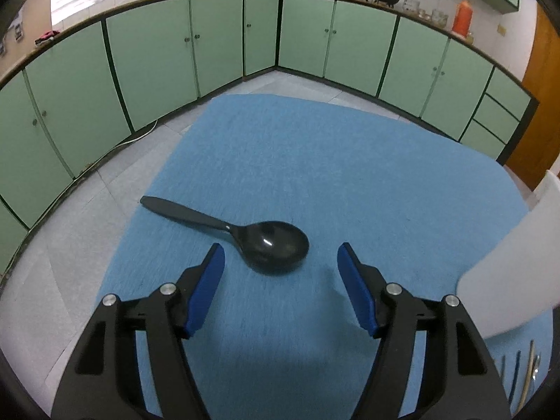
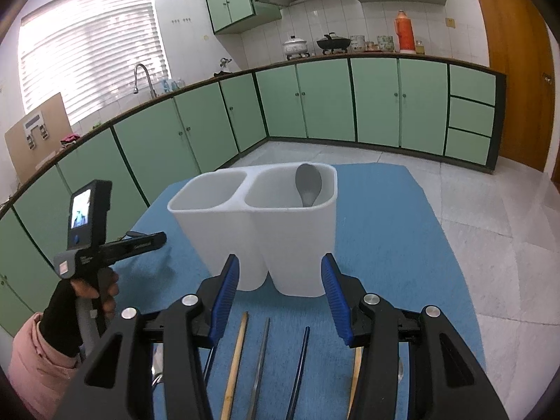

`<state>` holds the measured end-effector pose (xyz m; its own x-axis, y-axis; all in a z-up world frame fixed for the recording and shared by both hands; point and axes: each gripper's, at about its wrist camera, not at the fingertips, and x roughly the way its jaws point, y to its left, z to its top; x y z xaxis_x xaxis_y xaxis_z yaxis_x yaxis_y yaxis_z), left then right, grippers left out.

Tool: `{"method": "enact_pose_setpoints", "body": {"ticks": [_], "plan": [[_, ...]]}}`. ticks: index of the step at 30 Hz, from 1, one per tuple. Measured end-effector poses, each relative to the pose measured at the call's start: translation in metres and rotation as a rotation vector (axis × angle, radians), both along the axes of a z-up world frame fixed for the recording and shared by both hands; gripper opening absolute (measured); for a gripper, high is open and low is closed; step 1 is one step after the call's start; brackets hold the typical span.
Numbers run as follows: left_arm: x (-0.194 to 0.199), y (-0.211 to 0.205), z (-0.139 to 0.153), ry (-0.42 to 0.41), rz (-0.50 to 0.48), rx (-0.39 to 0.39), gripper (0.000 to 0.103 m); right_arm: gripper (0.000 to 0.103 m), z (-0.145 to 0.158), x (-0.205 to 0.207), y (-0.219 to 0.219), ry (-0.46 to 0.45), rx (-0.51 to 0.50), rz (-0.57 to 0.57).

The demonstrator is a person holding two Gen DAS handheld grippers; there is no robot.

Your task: Organize utensils

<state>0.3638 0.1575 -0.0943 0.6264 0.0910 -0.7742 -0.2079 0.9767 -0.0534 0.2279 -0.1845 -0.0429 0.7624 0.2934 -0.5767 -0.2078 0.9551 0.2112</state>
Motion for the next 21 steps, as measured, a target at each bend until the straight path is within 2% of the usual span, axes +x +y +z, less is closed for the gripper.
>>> {"method": "enact_pose_setpoints", "body": {"ticks": [3, 9, 16, 21], "plan": [[0.008, 0.004, -0.006, 0.021, 0.010, -0.008, 0.063, 0.048, -0.003, 0.002, 0.001, 0.004, 0.005, 0.004], [0.011, 0.006, -0.009, 0.029, 0.011, -0.013, 0.045, 0.048, -0.007, 0.006, 0.003, 0.013, 0.011, 0.008], [0.004, 0.006, -0.007, 0.023, -0.006, -0.055, 0.043, 0.048, -0.006, 0.006, 0.006, 0.021, 0.003, 0.009], [-0.016, 0.002, 0.002, -0.005, -0.029, -0.083, 0.043, 0.048, -0.005, 0.005, 0.004, 0.025, -0.008, 0.010]]}}
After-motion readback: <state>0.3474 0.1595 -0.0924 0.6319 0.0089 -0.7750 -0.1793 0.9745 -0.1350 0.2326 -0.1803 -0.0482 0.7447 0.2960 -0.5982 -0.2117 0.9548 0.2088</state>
